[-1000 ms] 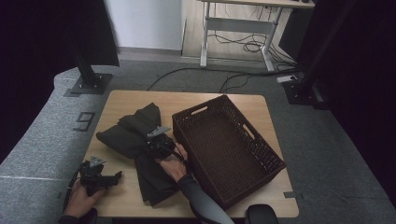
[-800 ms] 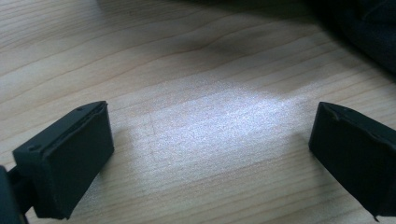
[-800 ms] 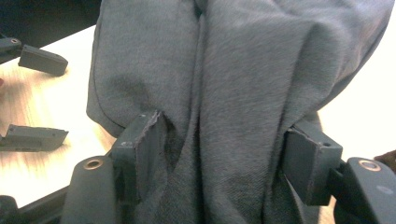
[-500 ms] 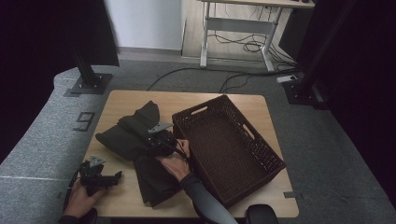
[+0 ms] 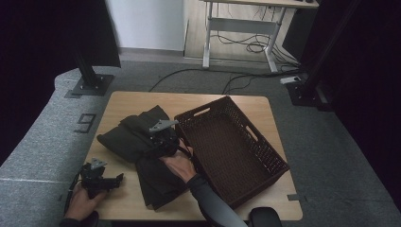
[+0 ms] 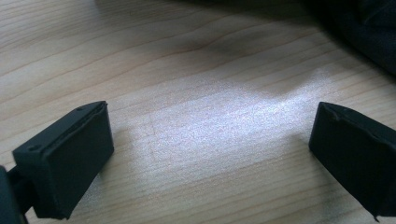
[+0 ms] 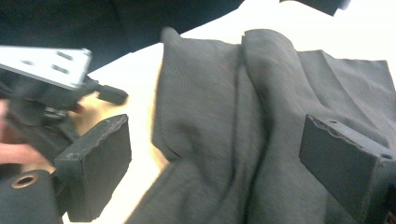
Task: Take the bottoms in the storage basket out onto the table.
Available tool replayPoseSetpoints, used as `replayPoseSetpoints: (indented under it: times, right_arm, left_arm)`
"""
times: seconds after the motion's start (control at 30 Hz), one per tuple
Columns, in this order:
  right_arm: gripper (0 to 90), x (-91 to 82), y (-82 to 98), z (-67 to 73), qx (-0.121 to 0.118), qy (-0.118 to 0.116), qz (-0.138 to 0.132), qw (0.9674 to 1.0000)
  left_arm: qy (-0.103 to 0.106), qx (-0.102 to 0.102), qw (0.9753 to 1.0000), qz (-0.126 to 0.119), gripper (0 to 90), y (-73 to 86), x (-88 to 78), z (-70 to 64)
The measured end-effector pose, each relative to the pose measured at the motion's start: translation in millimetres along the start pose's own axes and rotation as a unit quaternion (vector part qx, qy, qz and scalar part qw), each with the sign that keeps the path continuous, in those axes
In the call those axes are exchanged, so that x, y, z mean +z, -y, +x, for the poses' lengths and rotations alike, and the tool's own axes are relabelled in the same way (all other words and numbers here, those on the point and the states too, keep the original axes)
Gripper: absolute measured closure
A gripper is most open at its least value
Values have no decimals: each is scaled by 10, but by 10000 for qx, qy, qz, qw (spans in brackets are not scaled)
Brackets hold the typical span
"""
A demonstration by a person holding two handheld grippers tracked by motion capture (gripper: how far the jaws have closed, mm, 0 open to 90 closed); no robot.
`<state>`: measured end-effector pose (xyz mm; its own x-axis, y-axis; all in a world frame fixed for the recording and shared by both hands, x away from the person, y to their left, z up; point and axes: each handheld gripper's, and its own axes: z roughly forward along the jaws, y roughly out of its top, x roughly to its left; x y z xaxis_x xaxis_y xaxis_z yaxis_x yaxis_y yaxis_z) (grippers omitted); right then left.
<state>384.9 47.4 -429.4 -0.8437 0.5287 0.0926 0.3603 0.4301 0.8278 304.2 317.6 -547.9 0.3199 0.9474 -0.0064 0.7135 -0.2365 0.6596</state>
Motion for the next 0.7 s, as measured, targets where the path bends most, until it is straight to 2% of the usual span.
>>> replayPoseSetpoints:
  times: [0.13,0.33,0.5,0.7]
  right_arm:
    - [66,-64,-77,69,-172,-80,-42,9998]
    - [0,-132,-138,119,-406,131,-9,9991]
    - [0,-199,-164,96,-547,304,67,9980]
    - [0,-282,-160,78,-622,402,173,9971]
  left_arm:
    - [-1,-1,10000,-2,0,0,0,0]
    - [3,4,10000,1,0,0,0,1]
    - [0,4,10000,3,0,0,-1,0]
    - [0,3,10000,2,0,0,0,0]
